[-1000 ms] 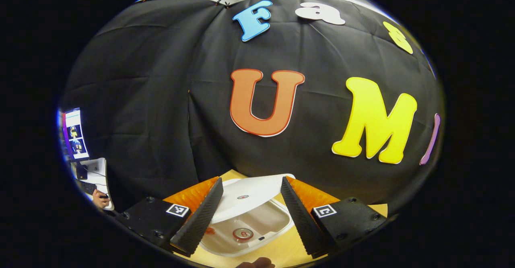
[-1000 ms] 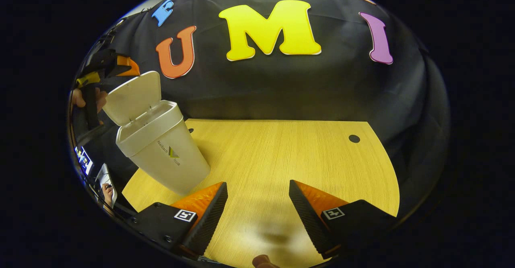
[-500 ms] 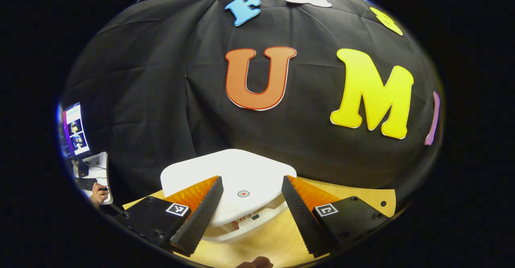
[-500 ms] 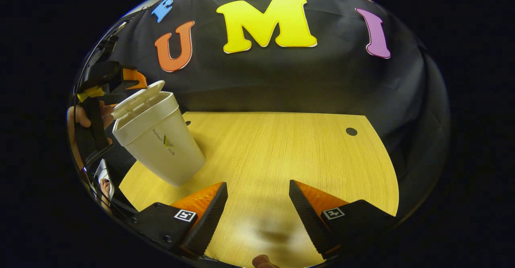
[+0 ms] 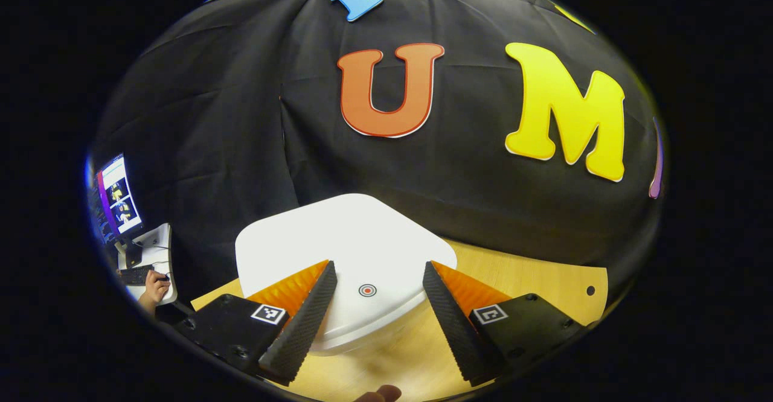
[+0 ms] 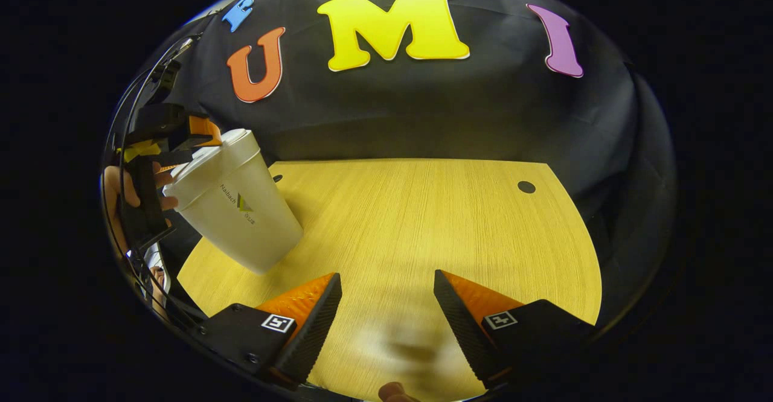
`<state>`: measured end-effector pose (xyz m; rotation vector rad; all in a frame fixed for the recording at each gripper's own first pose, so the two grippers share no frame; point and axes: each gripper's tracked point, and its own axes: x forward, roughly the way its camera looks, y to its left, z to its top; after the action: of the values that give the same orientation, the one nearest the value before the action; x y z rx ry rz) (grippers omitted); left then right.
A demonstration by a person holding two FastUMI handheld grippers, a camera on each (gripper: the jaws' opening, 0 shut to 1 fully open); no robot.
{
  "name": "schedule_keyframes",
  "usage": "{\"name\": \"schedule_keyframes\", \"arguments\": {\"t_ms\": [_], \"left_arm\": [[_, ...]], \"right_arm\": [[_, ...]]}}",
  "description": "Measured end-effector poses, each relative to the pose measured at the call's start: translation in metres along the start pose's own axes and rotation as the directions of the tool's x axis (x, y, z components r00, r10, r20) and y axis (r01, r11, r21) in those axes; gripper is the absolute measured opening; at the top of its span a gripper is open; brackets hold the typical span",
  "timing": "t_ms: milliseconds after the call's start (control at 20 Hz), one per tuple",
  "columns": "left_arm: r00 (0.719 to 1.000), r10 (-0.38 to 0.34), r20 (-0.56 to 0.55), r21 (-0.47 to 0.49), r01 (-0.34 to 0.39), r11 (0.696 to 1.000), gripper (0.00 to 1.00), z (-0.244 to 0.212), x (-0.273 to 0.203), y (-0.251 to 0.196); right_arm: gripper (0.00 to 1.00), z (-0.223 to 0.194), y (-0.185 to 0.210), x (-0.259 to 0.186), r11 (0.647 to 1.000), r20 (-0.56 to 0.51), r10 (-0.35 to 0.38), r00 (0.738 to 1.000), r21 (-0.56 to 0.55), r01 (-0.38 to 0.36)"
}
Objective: Press the lid of the desktop garbage bin to open it, pick up the crumpled paper on the desktop and throw it into the bin, then pick up the pop can on the desktop and drop it into the bin, and finally close the garbage bin lid.
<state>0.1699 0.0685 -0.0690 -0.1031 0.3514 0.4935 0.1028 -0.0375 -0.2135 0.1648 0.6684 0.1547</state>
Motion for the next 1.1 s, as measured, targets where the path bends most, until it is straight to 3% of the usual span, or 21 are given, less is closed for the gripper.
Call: {"name": "schedule_keyframes", "arguments": {"t_ms": [50,100,150,300,550,650,850,1100], "left_arm": [[1.0,0.006,-0.018,0.022,-0.005,1.0,0.96,-0.005,0.0,-0.002],[1.0,0.013,-0.027,0.035,-0.012,0.999,0.97,-0.009,0.001,-0.002],[1.0,0.017,-0.007,0.044,-0.016,0.999,0.97,-0.007,0.004,-0.002],[0.999,0.014,0.041,0.082,-0.017,0.996,0.98,-0.002,0.002,-0.003],[0.998,-0.035,0.048,0.058,0.032,0.998,0.98,0.01,-0.015,0.001],[0.992,-0.07,0.107,0.09,0.06,0.994,0.98,0.03,-0.03,0.002],[0.955,-0.209,0.21,0.152,0.18,0.972,0.97,0.055,-0.079,-0.003],[0.929,-0.327,0.173,0.211,0.289,0.934,0.97,0.012,-0.133,0.005]], "right_arm": [[0.98,-0.001,0.0,0.001,1.0,0.0,0.004,1.0,0.013,-0.004],[0.94,-0.001,0.0,0.002,1.0,0.003,0.007,1.0,0.024,-0.008],[0.98,-0.001,0.001,0.004,1.0,0.006,0.012,1.0,0.029,-0.012],[0.94,-0.003,0.002,0.004,0.999,0.007,0.017,1.0,0.041,-0.018],[0.98,0.0,-0.004,-0.004,0.999,0.024,0.007,1.0,0.035,-0.008],[0.98,0.005,-0.01,-0.007,0.999,0.039,-0.011,0.999,0.049,0.009],[0.98,0.014,-0.016,-0.021,0.996,0.078,-0.05,0.996,0.074,0.044],[0.98,0.019,-0.015,-0.05,0.993,0.128,-0.09,0.988,0.09,0.079]]}}
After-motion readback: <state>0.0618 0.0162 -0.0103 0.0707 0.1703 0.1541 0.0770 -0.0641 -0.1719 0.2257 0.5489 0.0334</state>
